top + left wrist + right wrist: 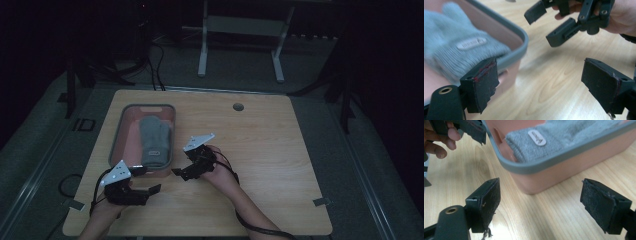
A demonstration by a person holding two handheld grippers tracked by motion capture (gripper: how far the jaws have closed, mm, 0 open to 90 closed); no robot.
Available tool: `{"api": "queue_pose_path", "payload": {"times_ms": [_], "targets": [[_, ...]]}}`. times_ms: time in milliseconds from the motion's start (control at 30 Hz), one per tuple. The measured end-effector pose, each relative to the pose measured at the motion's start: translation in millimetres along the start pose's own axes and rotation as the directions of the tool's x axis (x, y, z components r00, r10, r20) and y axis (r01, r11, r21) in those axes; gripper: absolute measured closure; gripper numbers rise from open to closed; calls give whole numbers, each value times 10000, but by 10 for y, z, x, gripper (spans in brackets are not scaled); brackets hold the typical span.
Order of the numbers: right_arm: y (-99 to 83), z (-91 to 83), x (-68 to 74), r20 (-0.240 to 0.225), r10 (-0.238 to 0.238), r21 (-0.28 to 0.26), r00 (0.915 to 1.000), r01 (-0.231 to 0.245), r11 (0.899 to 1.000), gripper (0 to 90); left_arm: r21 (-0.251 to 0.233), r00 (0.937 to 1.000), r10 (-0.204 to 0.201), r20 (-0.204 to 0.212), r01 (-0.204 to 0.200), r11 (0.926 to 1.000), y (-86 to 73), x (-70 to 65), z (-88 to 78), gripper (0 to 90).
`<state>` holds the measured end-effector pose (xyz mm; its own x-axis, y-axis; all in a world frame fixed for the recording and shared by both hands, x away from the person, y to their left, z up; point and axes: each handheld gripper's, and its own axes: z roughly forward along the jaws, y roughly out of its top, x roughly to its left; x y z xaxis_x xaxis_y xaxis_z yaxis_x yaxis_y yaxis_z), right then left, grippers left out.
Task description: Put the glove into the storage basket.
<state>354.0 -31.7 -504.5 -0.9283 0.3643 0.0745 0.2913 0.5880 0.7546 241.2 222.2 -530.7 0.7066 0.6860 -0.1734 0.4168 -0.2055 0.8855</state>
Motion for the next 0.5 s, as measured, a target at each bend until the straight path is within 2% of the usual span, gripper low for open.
{"api": "queue_pose_path", "payload": {"times_ms": [267,367,500], "targets": [[-219,81,-22,-97,-46,289,9999,49,9996,144,354,10000,13,43,-14,9994,-178,-19,76,147],[-288,98,-27,-86,-192,333,9998,194,9993,139,468,9999,-138,24,136,9988,-240,-2,97,147],[-363,110,-30,-96,-273,220,9996,275,9994,139,590,9999,-148,-68,151,9981,-306,2,123,146]]}}
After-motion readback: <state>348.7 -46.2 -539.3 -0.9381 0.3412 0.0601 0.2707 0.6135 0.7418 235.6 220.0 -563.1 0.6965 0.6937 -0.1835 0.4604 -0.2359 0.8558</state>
